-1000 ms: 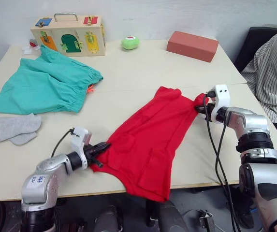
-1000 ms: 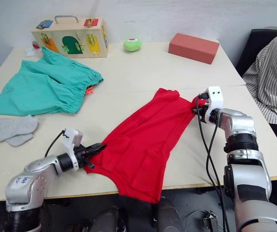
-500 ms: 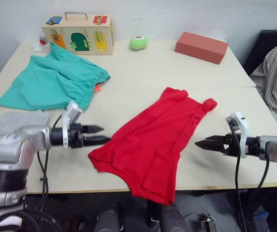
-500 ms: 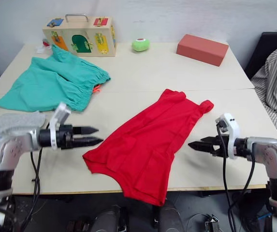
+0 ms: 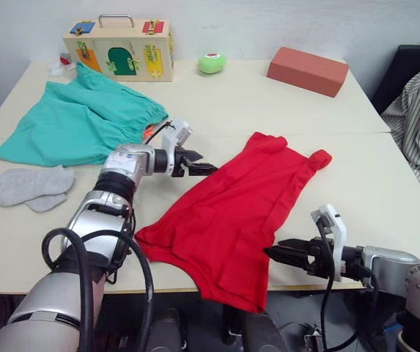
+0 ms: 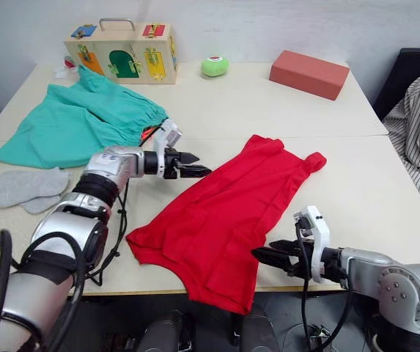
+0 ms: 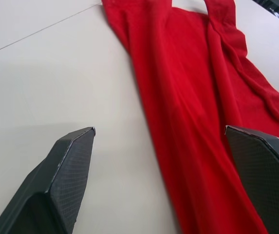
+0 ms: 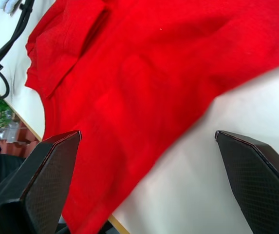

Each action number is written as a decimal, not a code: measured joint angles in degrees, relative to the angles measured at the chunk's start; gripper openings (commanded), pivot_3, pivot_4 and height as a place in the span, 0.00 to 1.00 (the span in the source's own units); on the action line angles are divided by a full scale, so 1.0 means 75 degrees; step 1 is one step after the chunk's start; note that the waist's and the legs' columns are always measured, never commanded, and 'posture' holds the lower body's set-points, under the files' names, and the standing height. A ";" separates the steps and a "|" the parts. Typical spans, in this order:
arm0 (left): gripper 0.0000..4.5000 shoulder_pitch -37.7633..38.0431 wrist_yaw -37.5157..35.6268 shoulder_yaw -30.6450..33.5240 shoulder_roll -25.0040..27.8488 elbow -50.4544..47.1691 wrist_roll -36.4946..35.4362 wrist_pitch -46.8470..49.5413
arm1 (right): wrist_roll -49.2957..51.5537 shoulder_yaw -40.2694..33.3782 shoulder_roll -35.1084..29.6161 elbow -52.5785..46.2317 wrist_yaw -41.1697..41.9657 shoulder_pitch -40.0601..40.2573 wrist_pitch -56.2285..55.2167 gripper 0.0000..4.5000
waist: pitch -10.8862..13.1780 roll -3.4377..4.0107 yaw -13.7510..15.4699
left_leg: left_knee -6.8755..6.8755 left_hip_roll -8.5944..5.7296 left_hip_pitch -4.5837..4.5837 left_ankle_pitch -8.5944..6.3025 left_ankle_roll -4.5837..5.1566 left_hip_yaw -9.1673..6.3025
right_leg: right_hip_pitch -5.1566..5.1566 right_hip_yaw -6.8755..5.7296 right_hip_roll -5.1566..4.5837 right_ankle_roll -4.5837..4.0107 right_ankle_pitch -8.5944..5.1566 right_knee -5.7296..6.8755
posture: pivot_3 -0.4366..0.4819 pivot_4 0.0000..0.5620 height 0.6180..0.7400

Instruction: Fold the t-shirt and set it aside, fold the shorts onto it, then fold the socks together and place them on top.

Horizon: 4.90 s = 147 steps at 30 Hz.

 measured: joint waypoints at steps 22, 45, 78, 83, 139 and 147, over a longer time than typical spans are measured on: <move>0.00 -0.0167 0.1279 0.1055 -0.0883 0.1073 0.0881 -0.0457 | 0.1541 0.0291 0.0882 -0.0210 -0.2058 0.0614 0.0008 0.00 | -0.0005 -0.0011 -0.0013 | -0.0004 0.0003 0.0001 0.0006 -0.0003 -0.0025 | 0.0006 -0.0006 0.0006 -0.0003 -0.0002 0.0015 | 0.48 0.27 1.00; 0.00 0.3326 0.3152 0.2759 -0.0085 -0.4130 -0.0304 0.0953 | 0.0531 0.1941 -0.1726 0.2714 -0.0102 -0.1586 -0.1482 0.00 | -0.0005 -0.0012 -0.0239 | -0.0010 0.0011 0.0031 0.0020 -0.0018 -0.0001 | 0.0008 0.0020 -0.0006 -0.0004 -0.0002 0.0044 | 0.48 0.27 1.00; 1.00 0.8135 -0.0406 0.1489 0.4593 -0.8406 0.0334 -0.3632 | -0.4979 0.2536 -0.3439 0.5996 0.5551 -0.0203 -1.4714 1.00 | -0.0001 -0.0008 -0.0160 | -0.0026 0.0006 0.0044 -0.0002 -0.0017 -0.0001 | 0.0029 -0.0002 -0.0017 -0.0009 -0.0005 0.0003 | 0.48 0.27 1.00; 1.00 0.7482 -0.0851 0.1019 0.4574 -0.7264 0.0760 -0.6463 | -0.6100 0.3156 -0.3197 0.7877 0.5419 -0.1107 -1.8572 1.00 | -0.0001 0.0019 -0.0167 | -0.0025 0.0007 0.0066 0.0000 -0.0019 0.0025 | 0.0030 0.0015 -0.0018 -0.0010 -0.0006 0.0023 | 0.48 0.27 1.00; 0.00 1.1720 -0.2568 0.1164 0.6028 -1.2450 -0.2369 -0.2802 | -0.3135 0.4655 -0.5802 0.2662 0.5613 0.3113 -1.6414 0.00 | 0.0005 0.0024 0.0038 | -0.0025 0.0025 0.0154 -0.0080 0.0032 0.0047 | 0.0085 0.0078 0.0008 -0.0010 -0.0084 0.0025 | 0.48 0.27 1.00; 0.00 1.1012 -0.2572 0.1919 0.5991 -1.2043 -0.3703 -0.0921 | -0.1019 0.3511 -0.5967 0.2139 0.5639 0.2029 -1.3051 0.00 | 0.0011 0.0016 0.0037 | -0.0024 0.0026 0.0151 -0.0080 0.0035 0.0040 | 0.0083 0.0079 0.0009 -0.0013 -0.0084 0.0025 | 0.48 0.27 1.00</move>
